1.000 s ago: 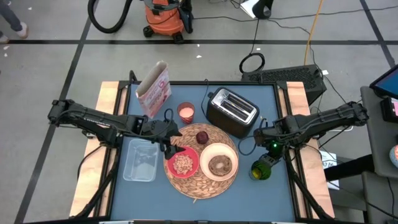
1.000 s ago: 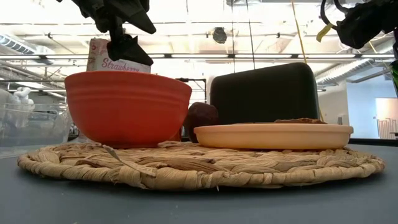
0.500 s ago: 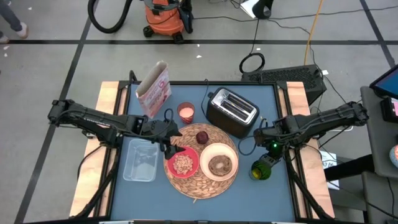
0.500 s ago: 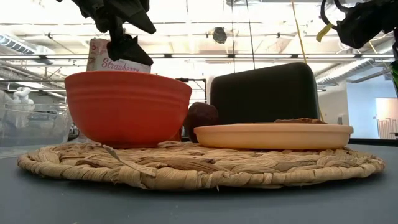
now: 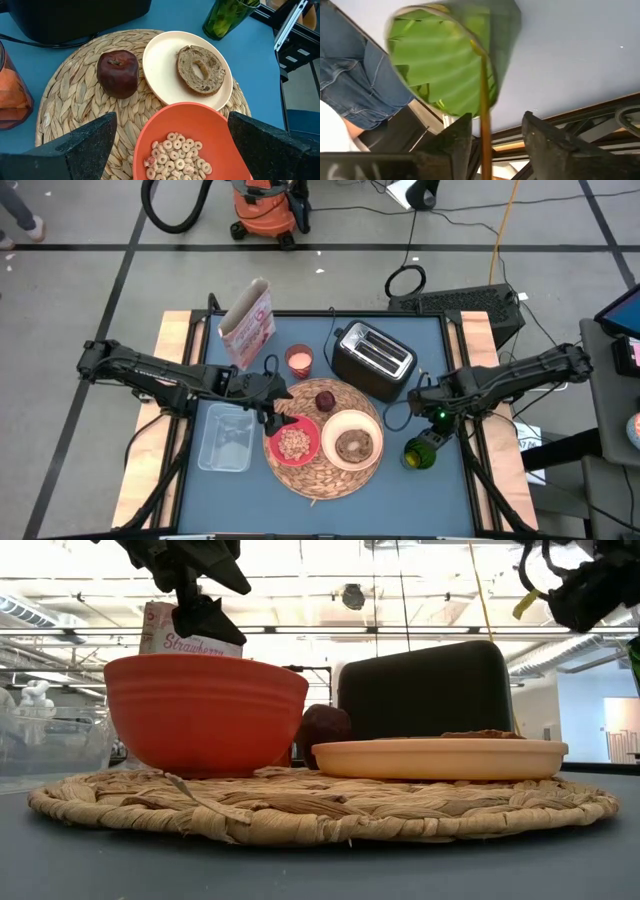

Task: Arrange a breakfast setting
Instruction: Put the gold spoon from the green cup to the left side of the placemat

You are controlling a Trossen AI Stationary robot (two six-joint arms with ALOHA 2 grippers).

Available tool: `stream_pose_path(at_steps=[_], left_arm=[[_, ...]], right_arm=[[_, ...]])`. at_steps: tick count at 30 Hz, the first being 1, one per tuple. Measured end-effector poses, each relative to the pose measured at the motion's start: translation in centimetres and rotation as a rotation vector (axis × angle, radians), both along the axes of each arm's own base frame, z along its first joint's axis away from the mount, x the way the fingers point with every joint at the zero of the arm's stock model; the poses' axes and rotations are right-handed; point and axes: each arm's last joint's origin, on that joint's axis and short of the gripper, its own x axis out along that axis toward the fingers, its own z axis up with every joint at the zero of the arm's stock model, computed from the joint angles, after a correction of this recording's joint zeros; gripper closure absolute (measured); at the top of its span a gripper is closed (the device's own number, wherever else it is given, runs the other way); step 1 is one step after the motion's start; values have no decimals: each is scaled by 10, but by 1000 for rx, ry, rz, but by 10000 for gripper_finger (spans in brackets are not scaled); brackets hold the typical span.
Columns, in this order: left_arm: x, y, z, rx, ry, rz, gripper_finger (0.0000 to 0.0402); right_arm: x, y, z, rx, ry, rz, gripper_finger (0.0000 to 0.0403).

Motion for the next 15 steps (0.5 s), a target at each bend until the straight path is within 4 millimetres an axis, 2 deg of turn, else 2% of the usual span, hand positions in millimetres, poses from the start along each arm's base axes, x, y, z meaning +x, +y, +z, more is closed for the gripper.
stream_pose_path(at_steps=[7,15], left_arm=[[0,0,0,0,0,0,16],[0,0,0,0,0,-1,16]], right_arm=[[-2,0,-5,7,21,3,221],[-2,1,-4,58,25,10,251]])
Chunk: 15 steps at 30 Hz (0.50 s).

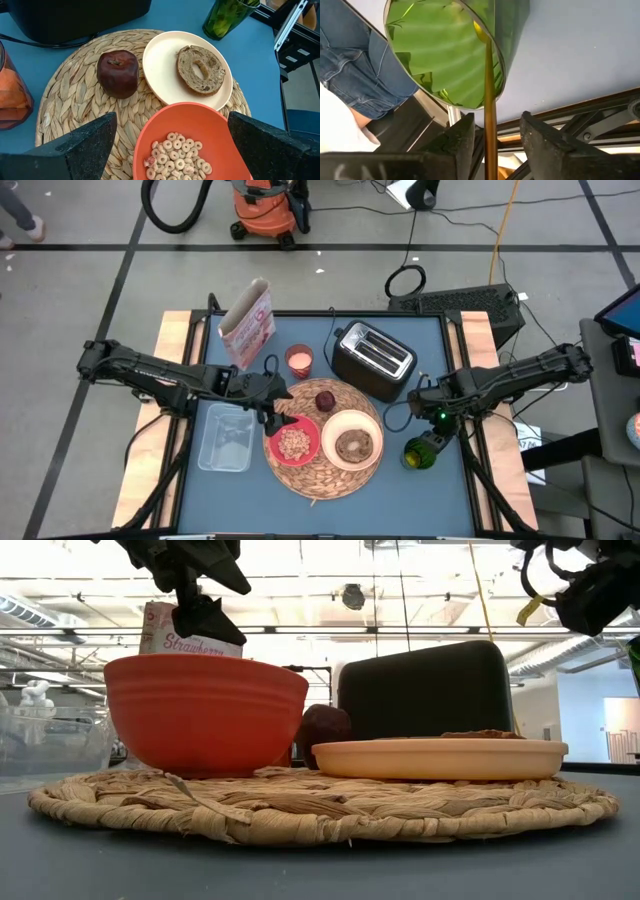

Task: Arrange a breakfast setting
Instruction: Put the gold spoon from the green cup to the left side of the placemat

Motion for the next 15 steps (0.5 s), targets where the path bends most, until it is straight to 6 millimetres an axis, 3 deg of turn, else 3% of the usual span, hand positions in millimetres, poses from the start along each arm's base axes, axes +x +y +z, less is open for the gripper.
stream_pose_path(at_steps=[15], left_arm=[[0,0,0,0,0,1,16]], right_arm=[[1,1,0,19,-5,2,351]])
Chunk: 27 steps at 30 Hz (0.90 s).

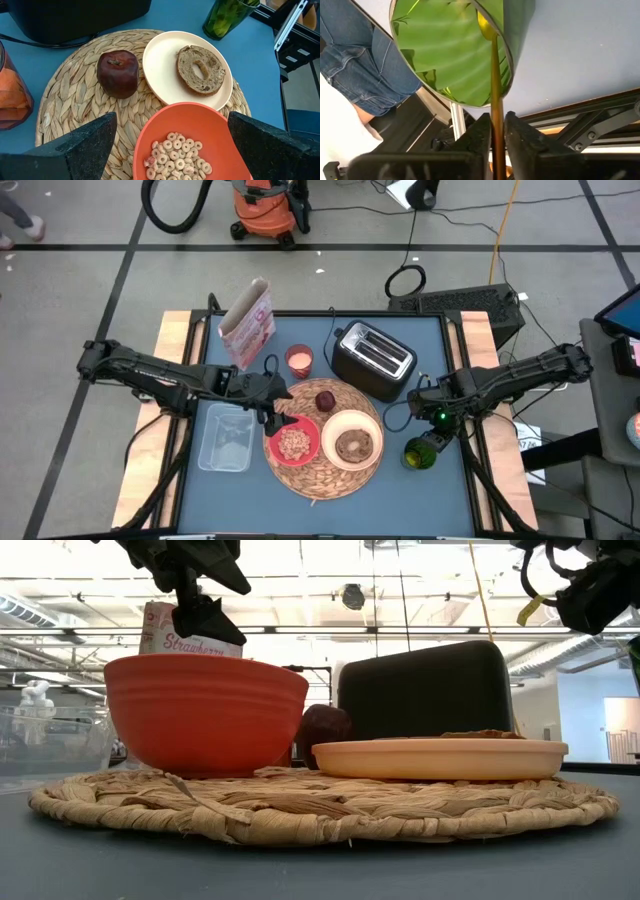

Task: Arrange a breakfast setting
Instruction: Put the gold spoon from the green cup to the left side of the placemat

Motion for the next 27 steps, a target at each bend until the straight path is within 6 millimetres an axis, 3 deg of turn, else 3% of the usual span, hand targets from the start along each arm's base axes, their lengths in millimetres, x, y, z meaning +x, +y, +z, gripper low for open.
stream_pose_path(at_steps=[7,27], left_arm=[[0,0,0,0,0,0,16],[0,0,0,0,0,0,16]], right_arm=[[0,0,0,1,0,0,384],[0,1,1,50,4,8,381]])
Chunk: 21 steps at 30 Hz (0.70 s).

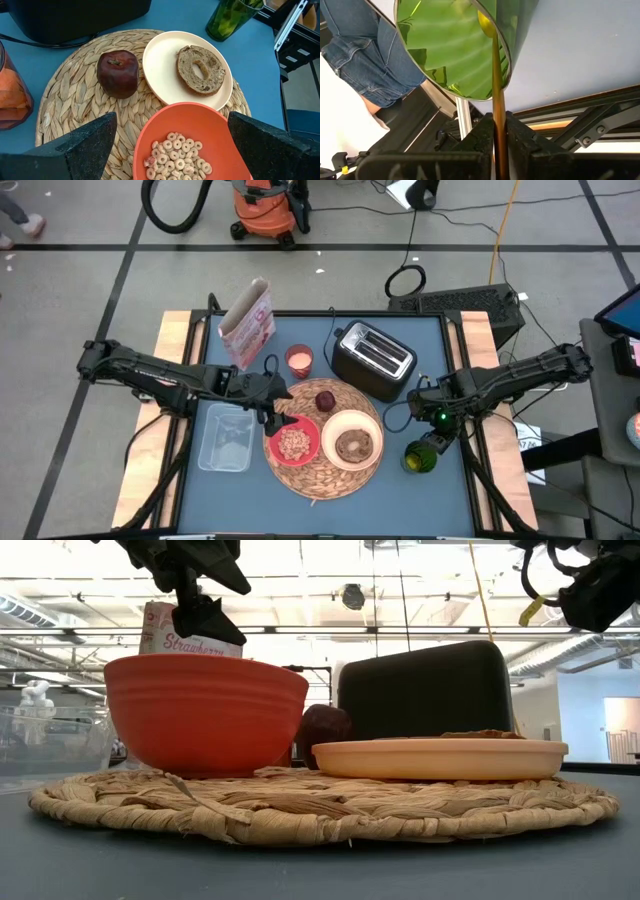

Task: Arrange a breakfast setting
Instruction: Put the gold spoon from the green cup to the left side of the placemat

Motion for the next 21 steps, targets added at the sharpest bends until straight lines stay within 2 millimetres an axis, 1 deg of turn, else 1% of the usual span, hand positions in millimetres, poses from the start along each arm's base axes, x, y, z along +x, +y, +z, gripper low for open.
stream_pose_path(at_steps=[21], left_arm=[[0,0,0,21,-2,-17,16]], right_arm=[[-2,0,2,4,3,-19,385]])
